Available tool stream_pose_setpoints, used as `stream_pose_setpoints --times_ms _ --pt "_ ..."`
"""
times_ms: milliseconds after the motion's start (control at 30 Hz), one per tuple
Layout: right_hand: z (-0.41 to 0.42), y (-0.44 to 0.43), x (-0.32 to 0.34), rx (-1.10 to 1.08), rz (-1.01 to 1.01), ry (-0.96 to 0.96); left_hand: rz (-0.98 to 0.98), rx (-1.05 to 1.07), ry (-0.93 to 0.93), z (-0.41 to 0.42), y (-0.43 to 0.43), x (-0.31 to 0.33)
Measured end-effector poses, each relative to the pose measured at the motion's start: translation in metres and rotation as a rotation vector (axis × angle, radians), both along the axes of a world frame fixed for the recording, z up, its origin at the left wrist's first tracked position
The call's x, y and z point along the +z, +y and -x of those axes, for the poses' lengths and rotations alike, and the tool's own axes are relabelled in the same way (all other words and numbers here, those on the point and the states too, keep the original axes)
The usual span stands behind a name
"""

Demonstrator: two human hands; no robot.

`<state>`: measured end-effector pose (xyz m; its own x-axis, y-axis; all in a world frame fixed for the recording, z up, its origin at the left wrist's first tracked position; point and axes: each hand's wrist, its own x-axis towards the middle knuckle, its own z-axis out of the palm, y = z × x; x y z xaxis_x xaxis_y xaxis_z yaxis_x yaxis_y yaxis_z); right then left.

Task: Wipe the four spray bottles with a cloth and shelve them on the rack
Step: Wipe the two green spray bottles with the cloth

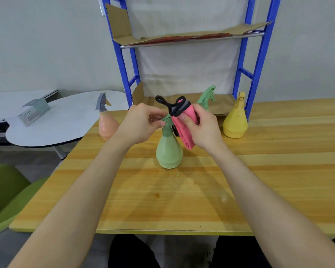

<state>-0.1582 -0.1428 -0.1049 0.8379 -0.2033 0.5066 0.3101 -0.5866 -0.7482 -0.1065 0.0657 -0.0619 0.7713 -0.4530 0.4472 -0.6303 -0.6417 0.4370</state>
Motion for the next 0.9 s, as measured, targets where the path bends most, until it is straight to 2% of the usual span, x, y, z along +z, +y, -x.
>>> stream_pose_setpoints --times_ms 167,267,333,400,467,700,900 --pt "0.011 -0.002 -0.005 -0.005 -0.014 0.006 -0.018 0.051 0.047 -0.002 -0.006 -0.009" --pt "0.023 -0.024 -0.020 -0.156 0.126 0.058 0.037 0.100 0.026 -0.003 -0.005 -0.020" --pt "0.029 -0.041 -0.037 -0.214 0.328 0.187 0.074 0.143 0.015 -0.003 -0.003 -0.024" --pt "0.036 -0.047 -0.054 -0.122 0.532 0.423 0.095 0.191 0.007 -0.006 -0.003 -0.026" --pt "0.040 -0.047 -0.068 -0.018 0.619 0.553 0.101 0.236 0.003 -0.013 -0.009 -0.026" --pt "0.038 -0.050 -0.074 0.023 0.553 0.528 0.131 0.323 -0.066 -0.051 -0.053 -0.011" --pt "0.038 -0.047 -0.074 0.000 0.508 0.542 0.118 0.338 -0.035 -0.084 -0.099 -0.013"
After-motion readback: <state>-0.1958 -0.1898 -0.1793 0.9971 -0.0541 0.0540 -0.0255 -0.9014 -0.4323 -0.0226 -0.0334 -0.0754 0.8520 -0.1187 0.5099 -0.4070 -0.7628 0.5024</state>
